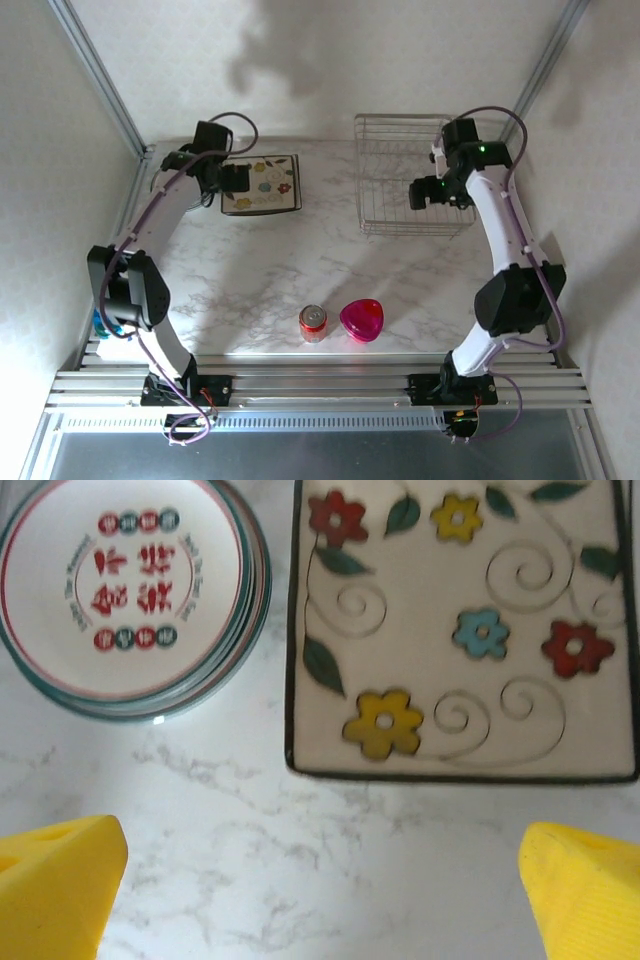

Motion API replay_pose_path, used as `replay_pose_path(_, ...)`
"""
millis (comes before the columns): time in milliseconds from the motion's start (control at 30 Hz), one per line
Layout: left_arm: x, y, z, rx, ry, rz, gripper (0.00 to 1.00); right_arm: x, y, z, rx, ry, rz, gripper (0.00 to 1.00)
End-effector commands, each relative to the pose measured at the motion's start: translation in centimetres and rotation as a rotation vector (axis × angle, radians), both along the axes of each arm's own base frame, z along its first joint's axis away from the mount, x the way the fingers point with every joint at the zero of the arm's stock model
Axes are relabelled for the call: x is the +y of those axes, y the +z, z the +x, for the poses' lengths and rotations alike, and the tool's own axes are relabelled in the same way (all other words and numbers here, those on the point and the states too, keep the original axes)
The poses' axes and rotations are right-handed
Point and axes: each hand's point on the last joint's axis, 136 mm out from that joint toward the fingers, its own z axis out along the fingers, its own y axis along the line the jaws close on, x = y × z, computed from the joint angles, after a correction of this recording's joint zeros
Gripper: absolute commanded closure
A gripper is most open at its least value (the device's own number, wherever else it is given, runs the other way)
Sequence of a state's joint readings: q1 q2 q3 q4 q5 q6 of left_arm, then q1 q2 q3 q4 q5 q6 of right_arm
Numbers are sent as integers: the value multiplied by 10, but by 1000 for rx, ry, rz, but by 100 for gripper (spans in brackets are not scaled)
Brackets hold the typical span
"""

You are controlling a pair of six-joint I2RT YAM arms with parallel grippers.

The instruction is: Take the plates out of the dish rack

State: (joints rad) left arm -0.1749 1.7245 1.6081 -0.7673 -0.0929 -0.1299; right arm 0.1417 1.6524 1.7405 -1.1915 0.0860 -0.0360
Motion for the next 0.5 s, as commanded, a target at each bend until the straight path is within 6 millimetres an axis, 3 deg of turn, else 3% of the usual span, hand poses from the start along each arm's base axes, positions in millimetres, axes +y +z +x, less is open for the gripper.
replay_pose_path(0, 4, 19, -26, -61, 6, -26, 1, -7, 5, -21, -55, -31, -2, 1)
replay_pose_path(167, 16, 57, -53, -388, 84, -60, 1, -11, 7, -40, -314, -21, -21, 1)
replay_pose_path(267, 30, 83, -88, -679, 139, -88, 0, 0, 17, -57, -589, 3, 52, 1)
replay_pose_path(333, 43, 87, -115, -853, 186, -104, 0, 12, 19, -70, -771, 57, 142, 1)
replay_pose_path(400, 54, 80, -139, -995, 213, -104, 0, 9, 16, -81, -933, 36, 182, 1)
replay_pose_path(467, 60, 68, -154, -1070, 225, -98, 0, 1, -3, -87, -996, 0, 176, 1)
